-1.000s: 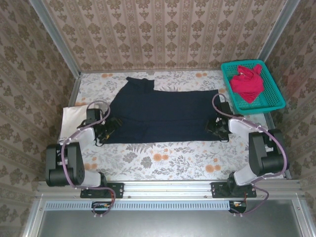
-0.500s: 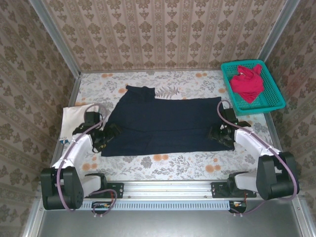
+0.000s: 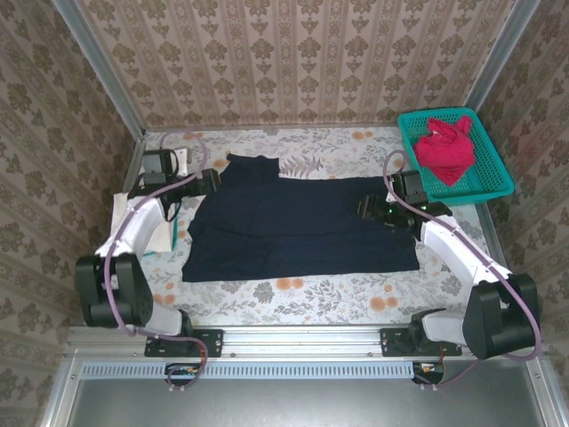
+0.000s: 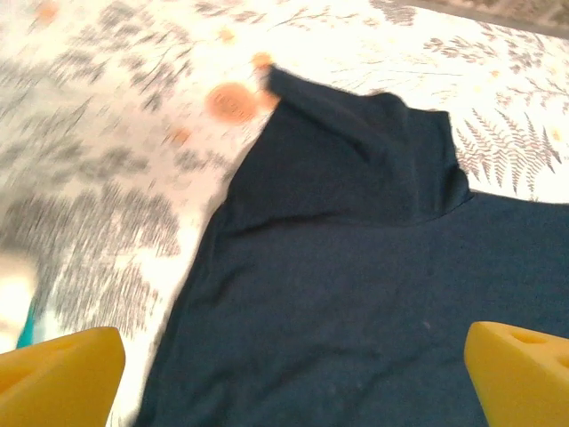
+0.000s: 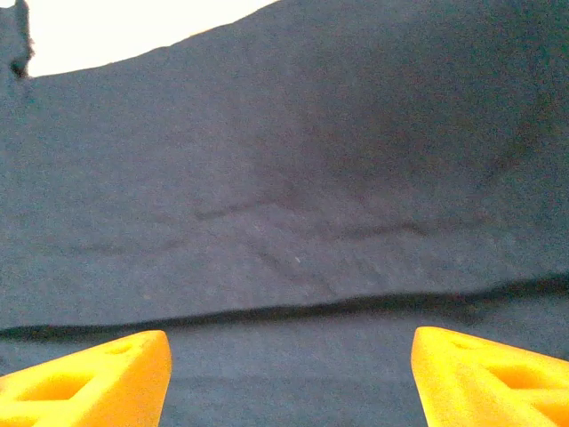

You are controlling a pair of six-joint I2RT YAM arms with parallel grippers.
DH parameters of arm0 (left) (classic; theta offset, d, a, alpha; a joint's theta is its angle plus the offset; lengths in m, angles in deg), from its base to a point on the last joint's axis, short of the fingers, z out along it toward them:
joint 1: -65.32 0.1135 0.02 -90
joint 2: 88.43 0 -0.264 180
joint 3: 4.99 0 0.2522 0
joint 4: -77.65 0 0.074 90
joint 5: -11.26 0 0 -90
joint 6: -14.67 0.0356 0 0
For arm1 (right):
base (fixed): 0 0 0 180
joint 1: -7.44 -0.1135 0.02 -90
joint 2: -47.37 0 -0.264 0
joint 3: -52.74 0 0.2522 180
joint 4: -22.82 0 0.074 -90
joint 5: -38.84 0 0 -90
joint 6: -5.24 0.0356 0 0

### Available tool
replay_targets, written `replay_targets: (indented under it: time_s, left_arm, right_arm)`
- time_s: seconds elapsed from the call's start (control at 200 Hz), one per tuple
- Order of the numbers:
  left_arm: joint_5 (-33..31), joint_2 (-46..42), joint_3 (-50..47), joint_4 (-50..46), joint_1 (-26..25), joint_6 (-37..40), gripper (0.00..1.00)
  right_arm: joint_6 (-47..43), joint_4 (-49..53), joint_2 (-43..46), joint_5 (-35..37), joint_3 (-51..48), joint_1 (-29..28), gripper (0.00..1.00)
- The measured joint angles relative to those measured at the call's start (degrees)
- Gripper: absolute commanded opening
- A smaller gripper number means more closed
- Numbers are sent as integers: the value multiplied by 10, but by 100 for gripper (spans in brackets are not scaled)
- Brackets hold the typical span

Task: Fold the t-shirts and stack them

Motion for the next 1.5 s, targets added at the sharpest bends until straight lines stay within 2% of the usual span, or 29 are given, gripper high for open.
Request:
replay_targets:
  time_s: [0.105,0.195,0.335,0.5,0.64,0.835,0.925,1.295,1.415,1.5]
  left_arm:
    - [29,92,91,-8,0,81,95]
    - [52,163,170,-34,3,143,84]
    - [73,266,298,-105,8,221,79]
    - [76,360,396,-169,8,279,66]
    - [70,440,478,-223,3,304,64]
    - [42,554,619,-308,-12,334,53]
    - [31,585,661,-343,-19,342,48]
    - [-25,606,708,-417,-38,363,44]
    - [-39,620,730,-433,-42,369,33]
    - [-46,621,731,-437,-43,374,32]
  right_arm:
    - [-12,-13,-18,-7,15,-5,73]
    - [-21,-16,-31,-8,29,-8,73]
    - [-31,-16,-49,-8,57,-9,73]
    - [-47,-18,-82,-2,91,-9,73]
    - [-52,-19,-92,3,92,-9,73]
    - [-50,-32,-102,10,92,-9,74]
    - [-50,-32,-108,15,92,-9,74]
    - [-48,-32,-123,18,92,-9,74]
    - [-48,-32,-124,18,92,-9,74]
    - [-47,-32,-124,21,92,-9,74]
